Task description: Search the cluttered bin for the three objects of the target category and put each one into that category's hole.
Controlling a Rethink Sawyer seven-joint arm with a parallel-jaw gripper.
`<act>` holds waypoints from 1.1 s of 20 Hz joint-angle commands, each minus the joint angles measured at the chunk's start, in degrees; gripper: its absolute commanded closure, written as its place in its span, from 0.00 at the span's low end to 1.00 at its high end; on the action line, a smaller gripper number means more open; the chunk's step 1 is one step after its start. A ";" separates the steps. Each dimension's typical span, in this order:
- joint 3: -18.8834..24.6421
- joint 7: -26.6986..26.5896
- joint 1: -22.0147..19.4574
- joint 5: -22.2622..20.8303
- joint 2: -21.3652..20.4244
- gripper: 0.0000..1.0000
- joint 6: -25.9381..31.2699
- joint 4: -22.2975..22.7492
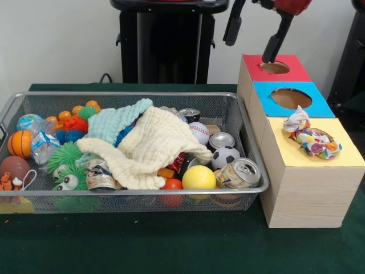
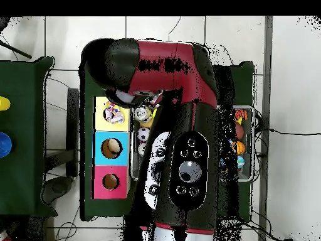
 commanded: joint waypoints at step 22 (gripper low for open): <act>5.59 -5.33 -2.74 -0.71 -5.14 0.00 -4.37 9.32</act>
